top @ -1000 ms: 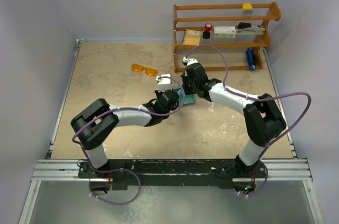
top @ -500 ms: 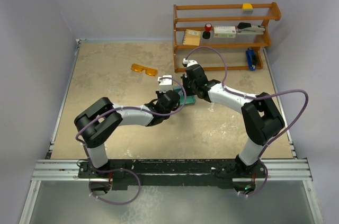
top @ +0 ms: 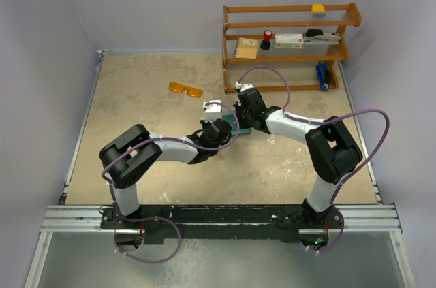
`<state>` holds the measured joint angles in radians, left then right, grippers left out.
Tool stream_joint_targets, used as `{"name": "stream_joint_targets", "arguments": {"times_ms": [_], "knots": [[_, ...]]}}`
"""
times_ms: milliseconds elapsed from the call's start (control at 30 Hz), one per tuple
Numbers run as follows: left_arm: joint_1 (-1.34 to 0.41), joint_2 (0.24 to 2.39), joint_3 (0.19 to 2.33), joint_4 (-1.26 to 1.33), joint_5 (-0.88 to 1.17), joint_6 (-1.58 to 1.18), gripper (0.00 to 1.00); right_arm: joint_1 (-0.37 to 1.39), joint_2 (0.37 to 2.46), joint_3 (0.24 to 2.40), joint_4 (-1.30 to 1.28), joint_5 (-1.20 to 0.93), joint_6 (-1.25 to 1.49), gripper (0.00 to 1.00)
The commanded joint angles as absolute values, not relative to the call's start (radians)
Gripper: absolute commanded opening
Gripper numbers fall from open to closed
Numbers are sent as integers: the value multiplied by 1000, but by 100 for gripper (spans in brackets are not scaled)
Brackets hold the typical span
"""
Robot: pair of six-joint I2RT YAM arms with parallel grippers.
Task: Organize the sunglasses
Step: Place the glasses cleaning cloth in the sunglasses case.
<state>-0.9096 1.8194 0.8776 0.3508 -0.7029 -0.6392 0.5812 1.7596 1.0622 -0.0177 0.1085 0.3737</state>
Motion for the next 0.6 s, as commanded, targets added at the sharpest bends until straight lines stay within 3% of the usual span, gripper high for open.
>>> {"name": "stream_joint_targets", "arguments": {"times_ms": [0,567], "knots": [[-902,1819,871,383,-684,-673,0,574,1757,1051,0,105,374,0],[-902,1829,858,349,-641,-706,0,572,1754,1021,-14,107,379,0]]}}
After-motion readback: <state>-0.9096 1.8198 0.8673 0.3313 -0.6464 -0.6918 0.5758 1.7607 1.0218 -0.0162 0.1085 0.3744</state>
